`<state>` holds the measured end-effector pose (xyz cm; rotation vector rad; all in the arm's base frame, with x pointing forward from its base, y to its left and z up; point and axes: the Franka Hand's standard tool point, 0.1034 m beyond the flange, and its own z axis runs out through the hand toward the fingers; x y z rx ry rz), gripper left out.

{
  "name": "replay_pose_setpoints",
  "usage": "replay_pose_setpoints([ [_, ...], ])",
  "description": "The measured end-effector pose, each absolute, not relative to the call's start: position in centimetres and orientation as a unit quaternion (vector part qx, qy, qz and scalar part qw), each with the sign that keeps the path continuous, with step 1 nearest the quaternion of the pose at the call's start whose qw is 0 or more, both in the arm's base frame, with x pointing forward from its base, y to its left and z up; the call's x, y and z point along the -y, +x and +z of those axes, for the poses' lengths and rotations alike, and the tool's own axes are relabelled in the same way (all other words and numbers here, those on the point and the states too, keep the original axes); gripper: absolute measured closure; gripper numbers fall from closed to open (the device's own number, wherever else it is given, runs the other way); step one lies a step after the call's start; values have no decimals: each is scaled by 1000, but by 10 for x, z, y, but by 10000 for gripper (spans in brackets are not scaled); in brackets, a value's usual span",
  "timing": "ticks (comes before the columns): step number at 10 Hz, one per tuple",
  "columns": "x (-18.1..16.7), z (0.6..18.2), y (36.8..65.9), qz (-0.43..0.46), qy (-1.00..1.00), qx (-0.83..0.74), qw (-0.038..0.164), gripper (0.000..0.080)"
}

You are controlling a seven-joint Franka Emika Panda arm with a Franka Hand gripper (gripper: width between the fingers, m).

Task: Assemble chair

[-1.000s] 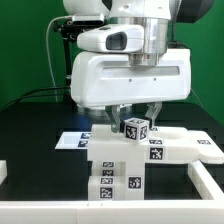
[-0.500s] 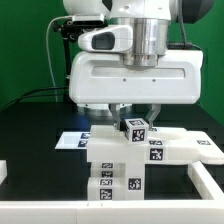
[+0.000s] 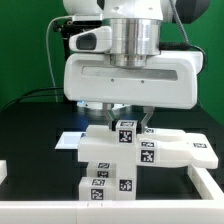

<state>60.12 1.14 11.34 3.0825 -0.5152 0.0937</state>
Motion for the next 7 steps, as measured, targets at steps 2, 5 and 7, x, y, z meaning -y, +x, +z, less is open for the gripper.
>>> replay_pose_setpoints([
  [2,-6,113,604,37,964,263,0,514],
  [5,-11,113,606,42,931,364,-10,509],
  [7,-11,113,606,42,936,350,-9,318],
])
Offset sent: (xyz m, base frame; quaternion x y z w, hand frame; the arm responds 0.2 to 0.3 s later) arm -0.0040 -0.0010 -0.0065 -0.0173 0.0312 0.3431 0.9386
